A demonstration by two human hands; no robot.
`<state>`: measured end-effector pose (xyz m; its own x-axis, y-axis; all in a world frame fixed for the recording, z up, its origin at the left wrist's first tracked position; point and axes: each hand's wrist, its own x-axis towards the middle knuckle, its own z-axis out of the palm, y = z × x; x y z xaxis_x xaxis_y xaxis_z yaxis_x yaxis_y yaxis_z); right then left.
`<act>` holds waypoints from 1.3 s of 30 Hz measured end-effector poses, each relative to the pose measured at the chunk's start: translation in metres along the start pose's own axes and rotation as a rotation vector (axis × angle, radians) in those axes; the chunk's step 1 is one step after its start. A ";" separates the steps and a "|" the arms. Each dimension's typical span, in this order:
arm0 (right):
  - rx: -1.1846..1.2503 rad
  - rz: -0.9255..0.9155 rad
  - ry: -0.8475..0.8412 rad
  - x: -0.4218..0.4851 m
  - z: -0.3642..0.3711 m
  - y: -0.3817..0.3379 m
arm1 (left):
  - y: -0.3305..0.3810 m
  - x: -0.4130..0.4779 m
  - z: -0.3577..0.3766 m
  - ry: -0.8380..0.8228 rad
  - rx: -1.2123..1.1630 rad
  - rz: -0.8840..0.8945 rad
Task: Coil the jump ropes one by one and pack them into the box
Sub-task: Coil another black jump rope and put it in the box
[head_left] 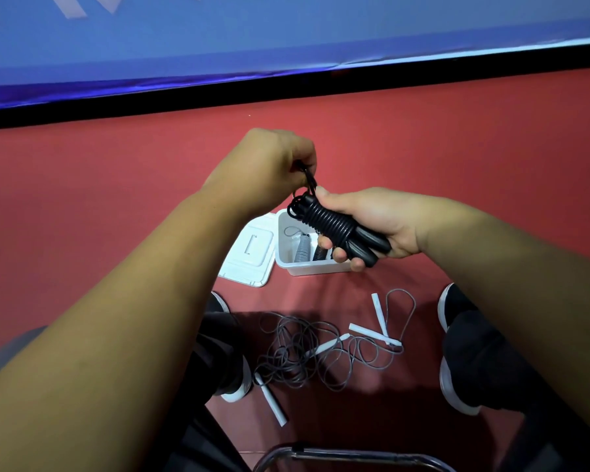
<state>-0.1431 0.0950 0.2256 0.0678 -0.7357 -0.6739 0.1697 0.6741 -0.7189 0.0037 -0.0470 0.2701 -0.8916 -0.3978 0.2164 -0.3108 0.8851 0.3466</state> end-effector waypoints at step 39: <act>0.092 -0.308 0.397 -0.008 0.006 -0.018 | -0.003 -0.009 -0.014 -0.299 -0.785 -0.375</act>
<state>-0.1402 0.0888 0.2450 -0.3751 -0.8057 -0.4585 0.2104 0.4077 -0.8885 0.0175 -0.0496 0.2803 -0.8594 -0.4502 -0.2425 -0.3814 0.2485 0.8904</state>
